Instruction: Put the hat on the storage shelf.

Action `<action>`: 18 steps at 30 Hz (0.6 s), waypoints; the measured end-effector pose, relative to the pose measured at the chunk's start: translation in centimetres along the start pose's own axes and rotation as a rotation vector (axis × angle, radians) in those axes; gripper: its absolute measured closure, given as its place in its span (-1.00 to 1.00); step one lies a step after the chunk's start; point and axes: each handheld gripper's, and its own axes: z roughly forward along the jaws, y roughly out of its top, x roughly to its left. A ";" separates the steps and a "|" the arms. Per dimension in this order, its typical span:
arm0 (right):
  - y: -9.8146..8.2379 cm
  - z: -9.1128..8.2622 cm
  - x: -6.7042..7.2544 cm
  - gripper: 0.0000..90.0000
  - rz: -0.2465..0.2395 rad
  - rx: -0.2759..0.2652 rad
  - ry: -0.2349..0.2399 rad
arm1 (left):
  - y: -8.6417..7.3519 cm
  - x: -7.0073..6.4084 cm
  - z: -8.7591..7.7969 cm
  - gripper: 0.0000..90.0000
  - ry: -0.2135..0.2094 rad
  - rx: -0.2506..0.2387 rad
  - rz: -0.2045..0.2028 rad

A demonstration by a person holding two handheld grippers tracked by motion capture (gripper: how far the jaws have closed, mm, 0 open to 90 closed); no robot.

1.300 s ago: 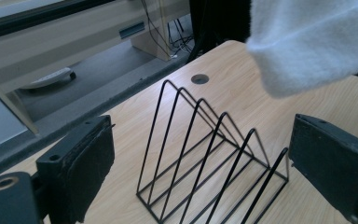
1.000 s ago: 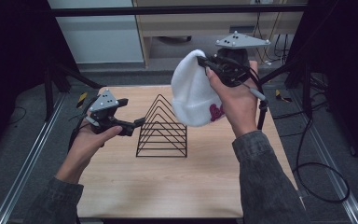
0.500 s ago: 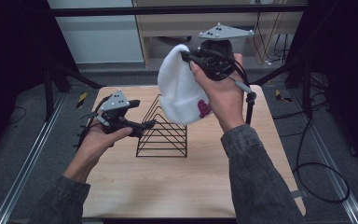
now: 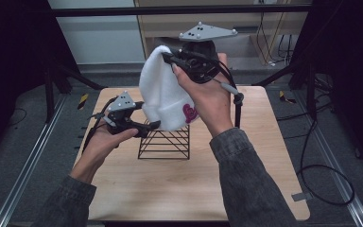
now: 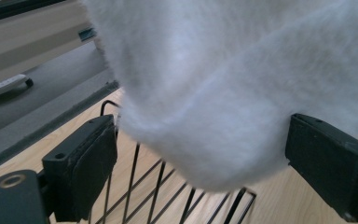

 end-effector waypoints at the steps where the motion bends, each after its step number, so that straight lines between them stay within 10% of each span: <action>1: 0.1 0.1 0.2 0.86 0.001 -0.001 0.011 | -0.1 0.2 0.2 -0.67 -0.025 -0.001 -0.017; 10: -0.2 -0.2 0.2 0.86 -0.002 0.001 0.006 | 0.3 0.0 1.7 0.78 -0.101 0.022 -0.024; 18: -0.8 -1.4 -1.3 0.86 -0.031 0.013 -0.052 | 0.8 0.5 -1.7 0.86 0.013 0.010 -0.002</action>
